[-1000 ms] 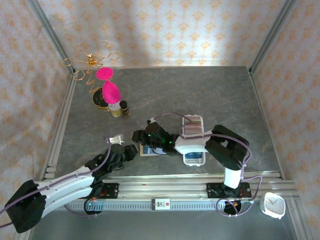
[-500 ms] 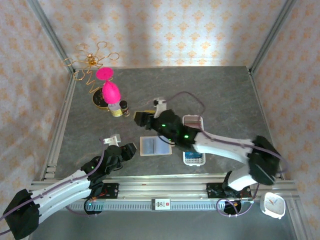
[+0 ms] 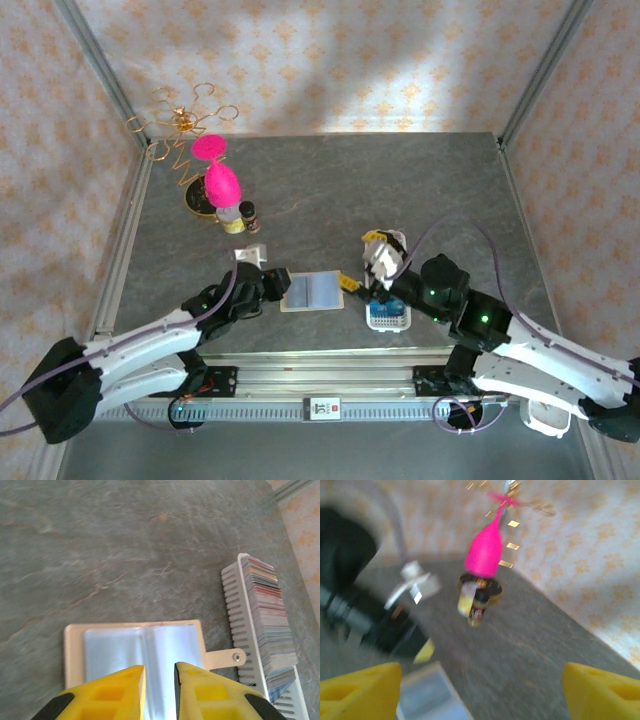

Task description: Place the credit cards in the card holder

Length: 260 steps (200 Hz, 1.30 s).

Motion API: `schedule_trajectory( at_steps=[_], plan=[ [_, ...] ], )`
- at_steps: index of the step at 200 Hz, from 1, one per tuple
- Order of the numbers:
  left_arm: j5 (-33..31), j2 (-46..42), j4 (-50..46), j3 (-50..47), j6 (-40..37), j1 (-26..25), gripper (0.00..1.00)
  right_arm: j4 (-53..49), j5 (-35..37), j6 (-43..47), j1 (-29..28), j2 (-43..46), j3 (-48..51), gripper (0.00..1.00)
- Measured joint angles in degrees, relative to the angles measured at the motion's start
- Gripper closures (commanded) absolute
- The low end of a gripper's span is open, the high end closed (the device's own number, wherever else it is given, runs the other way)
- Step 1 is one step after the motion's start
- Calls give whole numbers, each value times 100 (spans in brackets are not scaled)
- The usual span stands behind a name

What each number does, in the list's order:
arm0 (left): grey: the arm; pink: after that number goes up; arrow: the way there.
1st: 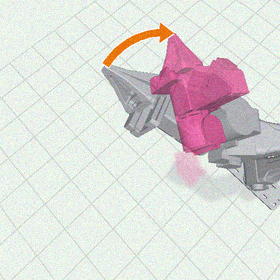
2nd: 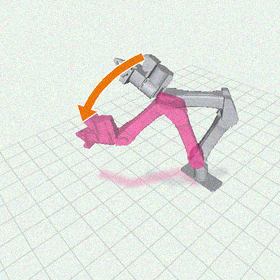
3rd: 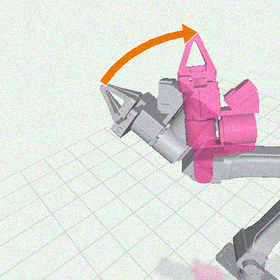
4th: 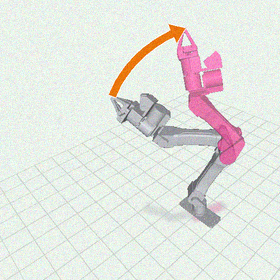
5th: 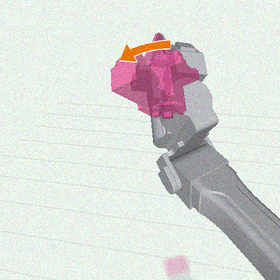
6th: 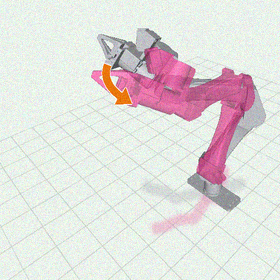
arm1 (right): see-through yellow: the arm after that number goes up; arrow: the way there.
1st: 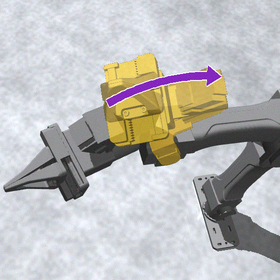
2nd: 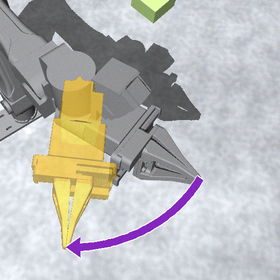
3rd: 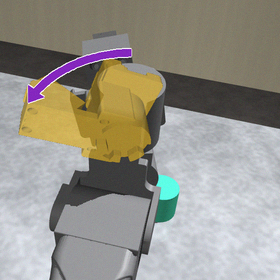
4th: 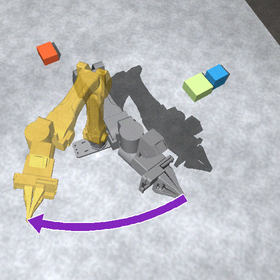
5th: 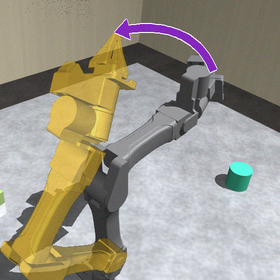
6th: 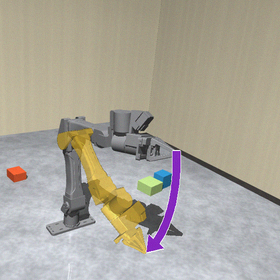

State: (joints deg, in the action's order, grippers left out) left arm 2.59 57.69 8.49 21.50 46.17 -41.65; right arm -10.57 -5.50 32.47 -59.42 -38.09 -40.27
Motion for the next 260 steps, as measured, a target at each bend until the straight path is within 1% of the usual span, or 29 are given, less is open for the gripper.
schedule_trajectory(
  at_steps=[3, 20, 41, 56, 74, 98, 124, 160, 175, 197, 242, 260],
  plan=[
    [22, 111, 48, 50, -33, 0, 77, -160, -57, 122, 0, 48, 0, 0],
    [197, 704, 308, 273, -238, 0, 73, -931, -216, 920, -2, 216, 22, 0],
    [343, 1547, 304, 649, -540, -2, 73, -1445, 39, 1572, 0, 192, 111, 0],
    [334, 2022, 236, 957, -741, -2, 72, -1648, 361, 1952, 0, 118, 227, 0],
    [299, 2354, 247, 1176, -911, 0, 72, -1805, 752, 2378, 68, -11, 424, 0],
    [348, 2726, 280, 1309, -1027, -2, 73, -1996, 1056, 2771, 400, -372, 516, 0],
    [568, 3117, 337, 1325, -1027, -2, 73, -1961, 1180, 3095, 756, -640, 577, 0],
    [717, 3176, 640, 1143, -1001, -37, 73, -1808, 1088, 3412, 1113, -879, 938, 0],
    [761, 3069, 839, 953, -944, -50, 73, -1711, 1038, 3495, 1126, -973, 1014, 0],
    [798, 2889, 1102, 654, -826, -205, 73, -1526, 977, 3582, 1126, -1137, 1019, 0],
    [1060, 2782, 2037, 98, -551, -337, 75, -1207, 824, 3718, 1126, -1473, 1051, 0],
    [1095, 2710, 2124, -9, -529, -376, 76, -1165, 809, 3770, 1126, -1613, 1067, 0]
  ],
)
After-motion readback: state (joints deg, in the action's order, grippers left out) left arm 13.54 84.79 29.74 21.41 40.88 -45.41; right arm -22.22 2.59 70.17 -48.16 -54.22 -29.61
